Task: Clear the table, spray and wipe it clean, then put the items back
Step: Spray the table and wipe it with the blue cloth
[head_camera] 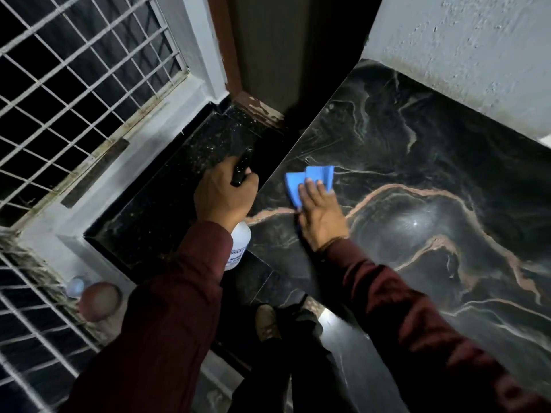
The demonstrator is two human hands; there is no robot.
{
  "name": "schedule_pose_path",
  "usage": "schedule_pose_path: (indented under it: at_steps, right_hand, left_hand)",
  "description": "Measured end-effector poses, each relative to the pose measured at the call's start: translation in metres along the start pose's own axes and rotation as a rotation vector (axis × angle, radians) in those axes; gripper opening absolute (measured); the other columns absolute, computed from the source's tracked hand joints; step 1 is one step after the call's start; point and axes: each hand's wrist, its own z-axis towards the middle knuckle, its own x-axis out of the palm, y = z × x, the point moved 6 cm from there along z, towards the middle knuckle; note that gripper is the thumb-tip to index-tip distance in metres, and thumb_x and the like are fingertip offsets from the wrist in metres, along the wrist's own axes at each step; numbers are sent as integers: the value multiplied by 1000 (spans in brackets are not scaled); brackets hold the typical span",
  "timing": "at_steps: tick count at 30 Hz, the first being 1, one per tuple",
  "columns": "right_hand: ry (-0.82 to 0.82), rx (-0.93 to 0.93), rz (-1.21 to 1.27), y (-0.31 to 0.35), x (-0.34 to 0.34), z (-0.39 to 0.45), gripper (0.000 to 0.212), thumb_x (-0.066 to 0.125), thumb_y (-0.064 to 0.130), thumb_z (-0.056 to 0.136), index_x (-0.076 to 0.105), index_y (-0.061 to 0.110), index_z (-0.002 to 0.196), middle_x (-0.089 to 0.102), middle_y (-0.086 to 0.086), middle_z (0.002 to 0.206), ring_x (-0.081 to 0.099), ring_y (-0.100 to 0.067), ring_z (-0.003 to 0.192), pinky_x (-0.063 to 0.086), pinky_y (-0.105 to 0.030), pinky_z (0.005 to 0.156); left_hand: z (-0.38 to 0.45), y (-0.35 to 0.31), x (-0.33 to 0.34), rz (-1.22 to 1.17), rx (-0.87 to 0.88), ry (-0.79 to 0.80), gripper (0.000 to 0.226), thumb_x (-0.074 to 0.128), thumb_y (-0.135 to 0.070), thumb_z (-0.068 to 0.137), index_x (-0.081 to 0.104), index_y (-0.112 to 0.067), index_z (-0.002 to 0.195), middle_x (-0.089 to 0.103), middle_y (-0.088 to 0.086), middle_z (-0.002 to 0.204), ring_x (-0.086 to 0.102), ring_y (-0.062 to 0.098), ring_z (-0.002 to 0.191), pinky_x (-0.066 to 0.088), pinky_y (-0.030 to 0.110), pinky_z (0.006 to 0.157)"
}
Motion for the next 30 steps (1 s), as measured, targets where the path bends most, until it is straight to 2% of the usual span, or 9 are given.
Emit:
schedule_pose_path:
  at_steps: [4, 8, 11, 14, 17, 22, 25, 27, 30]
  right_hand:
    - [100, -371, -31, 54, 25, -69, 59, 44, 32, 85, 44, 14, 141, 42, -8, 148, 40, -29, 136, 36, -46, 109]
    - [187, -594, -32, 16, 19, -132, 53, 37, 32, 93, 39, 18, 144, 38, -2, 151, 34, -21, 140, 26, -39, 116]
    - [117, -451, -79, -63, -1, -120, 52, 20, 39, 100, 35, 15, 144, 40, -5, 149, 37, -25, 138, 33, -45, 111]
    - [-4, -29, -29, -143, -25, -65, 59, 20, 41, 98, 40, 7, 142, 40, -16, 148, 37, -37, 137, 37, -56, 105]
    - [-41, 89, -29, -125, -20, -42, 61, 30, 32, 88, 44, 1, 138, 41, -23, 145, 38, -43, 133, 32, -54, 109]
    - [70, -529, -14, -21, 20, -148, 58, 50, 31, 85, 45, 15, 141, 42, -7, 148, 39, -27, 137, 33, -44, 112]
    - [144, -664, 10, -56, 11, -190, 54, 46, 32, 92, 38, 20, 144, 40, 0, 150, 37, -19, 138, 33, -39, 112]
    - [46, -559, -54, -110, -5, -170, 53, 43, 29, 90, 41, 15, 141, 46, -5, 145, 45, -24, 133, 39, -45, 108]
    - [-72, -120, -44, -179, -32, -112, 53, 46, 24, 86, 49, 3, 134, 50, -20, 139, 47, -42, 127, 43, -58, 98]
  left_hand:
    - [-13, -6, 6, -14, 9, -12, 34, 49, -41, 78, 68, -18, 95, 71, 13, 93, 64, 38, 93, 48, 37, 74]
    - [-24, -17, 17, -23, 2, -9, 23, 54, -36, 83, 66, -18, 89, 70, 12, 89, 63, 39, 91, 42, 35, 69]
    - [-34, -34, 30, -34, 18, 9, 24, 53, -37, 83, 66, -18, 89, 71, 11, 88, 63, 38, 90, 45, 36, 70]
    - [-43, -50, 40, 12, 34, 12, 19, 56, -35, 85, 65, -18, 85, 70, 10, 84, 64, 38, 87, 47, 37, 69]
    - [-51, -60, 44, 22, 13, -7, 19, 57, -35, 87, 65, -18, 85, 70, 9, 83, 64, 36, 85, 51, 39, 72]
    - [-68, -79, 48, 44, 26, -42, 21, 56, -36, 85, 66, -17, 86, 71, 12, 85, 64, 38, 88, 50, 39, 72]
    - [-77, -82, 46, 46, 18, -64, 23, 57, -36, 86, 66, -15, 88, 71, 11, 87, 63, 37, 88, 50, 40, 74]
    - [-82, -81, 46, 32, 8, -56, 23, 56, -37, 86, 66, -16, 88, 70, 9, 87, 63, 36, 87, 51, 41, 75]
    - [-93, -84, 51, 25, 19, -52, 25, 53, -40, 84, 66, -18, 86, 69, 8, 83, 63, 35, 85, 52, 42, 75]
